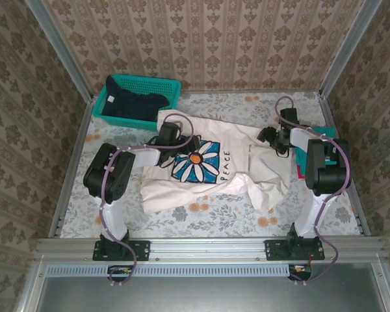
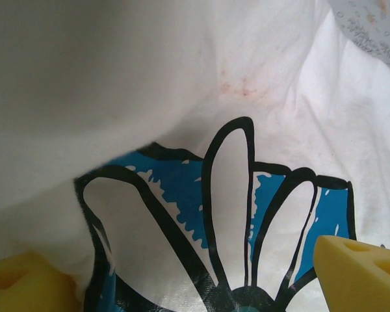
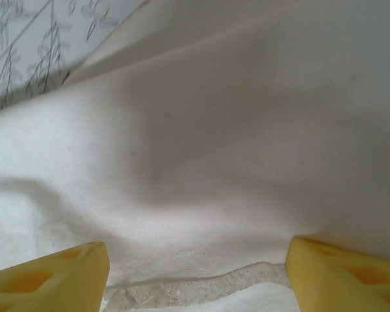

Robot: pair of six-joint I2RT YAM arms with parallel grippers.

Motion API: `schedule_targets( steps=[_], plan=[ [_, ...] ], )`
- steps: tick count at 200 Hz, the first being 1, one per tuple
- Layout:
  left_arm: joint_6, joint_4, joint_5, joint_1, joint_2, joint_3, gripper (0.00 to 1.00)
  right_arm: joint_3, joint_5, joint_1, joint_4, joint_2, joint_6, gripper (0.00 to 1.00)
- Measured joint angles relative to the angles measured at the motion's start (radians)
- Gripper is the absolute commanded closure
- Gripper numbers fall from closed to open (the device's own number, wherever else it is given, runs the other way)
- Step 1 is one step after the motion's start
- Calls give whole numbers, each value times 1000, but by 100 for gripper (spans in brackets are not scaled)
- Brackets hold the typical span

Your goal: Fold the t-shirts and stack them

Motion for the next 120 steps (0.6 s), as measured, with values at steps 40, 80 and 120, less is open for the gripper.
schedule_targets(
  steps=[40, 80, 120],
  plan=[
    [-18, -30, 18, -21, 70, 115, 11, 76, -61, -87, -3, 56, 16, 24],
    [-20, -56, 35, -33, 123, 216, 11, 164, -91, -130, -14, 115, 18, 23],
    [26, -131, 23, -32, 127, 306, 10, 124, -104, -129, 16, 88, 18, 23]
  ],
)
